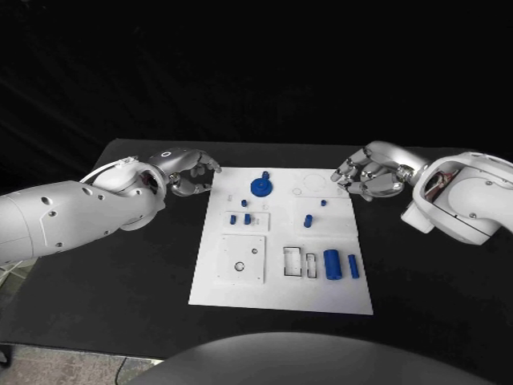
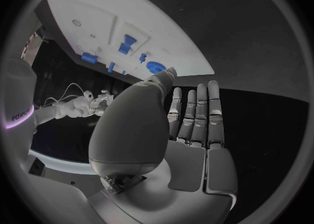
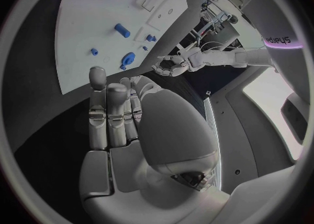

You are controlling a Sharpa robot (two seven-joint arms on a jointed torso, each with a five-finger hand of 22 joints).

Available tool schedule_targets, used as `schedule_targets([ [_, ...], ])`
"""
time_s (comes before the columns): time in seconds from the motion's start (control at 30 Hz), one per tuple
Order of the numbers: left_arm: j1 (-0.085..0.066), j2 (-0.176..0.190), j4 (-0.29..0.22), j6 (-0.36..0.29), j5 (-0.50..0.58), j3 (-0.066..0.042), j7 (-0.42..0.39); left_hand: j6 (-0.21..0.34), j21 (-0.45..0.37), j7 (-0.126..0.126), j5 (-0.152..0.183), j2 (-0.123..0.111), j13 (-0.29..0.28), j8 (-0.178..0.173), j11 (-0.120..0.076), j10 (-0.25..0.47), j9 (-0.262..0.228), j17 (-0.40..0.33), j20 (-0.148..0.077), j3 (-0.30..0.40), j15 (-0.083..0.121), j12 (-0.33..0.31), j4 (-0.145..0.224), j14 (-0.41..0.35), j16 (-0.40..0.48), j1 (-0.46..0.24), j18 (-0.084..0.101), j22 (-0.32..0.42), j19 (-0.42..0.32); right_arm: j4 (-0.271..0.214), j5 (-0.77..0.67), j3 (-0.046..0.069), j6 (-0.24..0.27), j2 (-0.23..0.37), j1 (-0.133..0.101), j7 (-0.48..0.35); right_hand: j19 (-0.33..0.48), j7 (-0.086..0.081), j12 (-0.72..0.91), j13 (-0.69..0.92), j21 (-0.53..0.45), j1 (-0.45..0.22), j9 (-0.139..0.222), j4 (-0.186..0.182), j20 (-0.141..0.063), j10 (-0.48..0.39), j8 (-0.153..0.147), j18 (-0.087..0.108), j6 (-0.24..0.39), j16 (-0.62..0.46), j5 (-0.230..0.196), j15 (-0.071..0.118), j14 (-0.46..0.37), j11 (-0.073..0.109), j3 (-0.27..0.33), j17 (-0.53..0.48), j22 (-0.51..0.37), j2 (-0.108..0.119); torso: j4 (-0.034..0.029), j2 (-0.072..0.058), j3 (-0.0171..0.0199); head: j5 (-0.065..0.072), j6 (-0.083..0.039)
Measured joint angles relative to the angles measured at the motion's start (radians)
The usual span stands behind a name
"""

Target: Assemble the parts on the task board

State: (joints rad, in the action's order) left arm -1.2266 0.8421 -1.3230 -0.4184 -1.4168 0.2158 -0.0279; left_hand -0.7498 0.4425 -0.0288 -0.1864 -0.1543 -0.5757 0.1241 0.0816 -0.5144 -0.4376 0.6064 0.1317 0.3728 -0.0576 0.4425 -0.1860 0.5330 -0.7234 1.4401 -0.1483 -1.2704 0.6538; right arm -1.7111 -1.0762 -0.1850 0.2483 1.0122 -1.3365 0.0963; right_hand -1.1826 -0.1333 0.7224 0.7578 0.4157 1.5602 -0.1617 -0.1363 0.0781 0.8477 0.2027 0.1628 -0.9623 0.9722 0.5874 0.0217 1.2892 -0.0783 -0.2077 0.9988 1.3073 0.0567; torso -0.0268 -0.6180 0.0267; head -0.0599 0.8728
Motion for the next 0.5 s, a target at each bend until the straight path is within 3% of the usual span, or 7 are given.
schedule_targets([
  [0.07, 0.000, 0.017, -0.027, -0.017, 0.103, 0.001, -0.054, 0.024, -0.048, -0.014, -0.032, 0.011, -0.024, 0.026, 0.000, 0.088, -0.002, -0.015, 0.002, -0.043, -0.003, 0.052, -0.025, -0.080, 0.024, 0.011, 0.000, 0.013, -0.054, 0.001, -0.042, 0.001, -0.017, -0.016, -0.027, 0.023, 0.017, 0.003, -0.035, -0.031, -0.005, -0.008, -0.007, 0.005, 0.001, -0.024, 0.008, 0.000, 0.015, -0.033, -0.066, -0.004, -0.024, -0.002, -0.041, -0.030, 0.000, 0.021, -0.0017, 0.002, -0.0018, -0.002, 0.000],
  [0.17, -0.001, 0.034, -0.062, -0.034, 0.250, 0.003, -0.138, 0.047, -0.121, -0.052, -0.108, 0.028, -0.041, 0.067, -0.002, 0.174, -0.005, -0.049, 0.013, -0.116, -0.007, 0.121, -0.075, -0.165, 0.057, -0.003, 0.000, 0.047, -0.113, 0.010, -0.112, 0.001, -0.047, -0.045, -0.051, 0.053, 0.031, 0.012, -0.091, -0.081, -0.005, -0.020, -0.022, 0.006, 0.004, -0.084, 0.029, 0.000, 0.023, -0.064, -0.137, -0.007, -0.045, 0.016, -0.088, -0.060, 0.000, 0.062, -0.0051, 0.005, -0.0053, -0.004, 0.000],
  [0.23, -0.001, 0.044, -0.091, -0.040, 0.365, 0.004, -0.201, 0.059, -0.158, -0.066, -0.126, 0.048, -0.043, 0.090, 0.001, 0.207, -0.004, -0.069, 0.023, -0.156, -0.010, 0.160, -0.093, -0.191, 0.067, -0.003, 0.000, 0.070, -0.130, 0.021, -0.175, 0.001, -0.071, -0.069, -0.062, 0.072, 0.031, 0.017, -0.113, -0.101, -0.005, -0.036, -0.035, 0.002, 0.004, -0.091, 0.047, 0.000, 0.029, -0.074, -0.184, -0.002, -0.050, 0.009, -0.105, -0.072, 0.000, 0.077, -0.0080, 0.007, -0.0091, -0.003, 0.000],
  [0.3, -0.001, 0.053, -0.123, -0.041, 0.470, 0.004, -0.252, 0.078, -0.185, -0.079, -0.129, 0.061, -0.042, 0.107, 0.017, 0.229, 0.000, -0.087, 0.031, -0.191, -0.026, 0.195, -0.100, -0.206, 0.067, -0.012, 0.000, 0.088, -0.137, 0.034, -0.234, 0.001, -0.092, -0.088, -0.066, 0.086, 0.031, 0.017, -0.147, -0.134, -0.012, -0.065, -0.051, -0.002, 0.004, -0.099, 0.069, 0.000, 0.029, -0.075, -0.223, -0.002, -0.050, 0.006, -0.121, -0.081, 0.000, 0.082, -0.0106, 0.009, -0.0133, 0.000, 0.000],
  [0.37, -0.001, 0.064, -0.168, -0.036, 0.605, 0.004, -0.307, 0.109, -0.205, -0.091, -0.139, 0.080, -0.035, 0.120, 0.034, 0.245, 0.007, -0.102, 0.043, -0.221, -0.042, 0.223, -0.101, -0.218, 0.067, -0.016, 0.000, 0.102, -0.130, 0.045, -0.302, 0.001, -0.113, -0.103, -0.065, 0.097, 0.031, 0.023, -0.180, -0.164, -0.021, -0.084, -0.063, -0.006, 0.004, -0.119, 0.080, 0.000, 0.046, -0.084, -0.242, -0.002, -0.050, 0.008, -0.130, -0.091, 0.000, 0.091, -0.0138, 0.011, -0.0187, 0.007, 0.000],
  [0.5, 0.000, 0.087, -0.254, -0.004, 0.862, 0.006, -0.387, 0.154, -0.243, -0.105, -0.166, 0.104, -0.010, 0.153, 0.068, 0.261, 0.018, -0.137, 0.064, -0.279, -0.073, 0.260, -0.102, -0.228, 0.072, -0.040, 0.000, 0.128, -0.130, 0.065, -0.424, 0.001, -0.138, -0.116, -0.049, 0.109, 0.031, 0.030, -0.224, -0.215, -0.032, -0.102, -0.085, 0.002, 0.004, -0.129, 0.103, 0.000, 0.077, -0.094, -0.236, -0.007, -0.055, 0.011, -0.149, -0.108, 0.000, 0.106, -0.0216, 0.013, -0.0268, 0.019, 0.000],
])
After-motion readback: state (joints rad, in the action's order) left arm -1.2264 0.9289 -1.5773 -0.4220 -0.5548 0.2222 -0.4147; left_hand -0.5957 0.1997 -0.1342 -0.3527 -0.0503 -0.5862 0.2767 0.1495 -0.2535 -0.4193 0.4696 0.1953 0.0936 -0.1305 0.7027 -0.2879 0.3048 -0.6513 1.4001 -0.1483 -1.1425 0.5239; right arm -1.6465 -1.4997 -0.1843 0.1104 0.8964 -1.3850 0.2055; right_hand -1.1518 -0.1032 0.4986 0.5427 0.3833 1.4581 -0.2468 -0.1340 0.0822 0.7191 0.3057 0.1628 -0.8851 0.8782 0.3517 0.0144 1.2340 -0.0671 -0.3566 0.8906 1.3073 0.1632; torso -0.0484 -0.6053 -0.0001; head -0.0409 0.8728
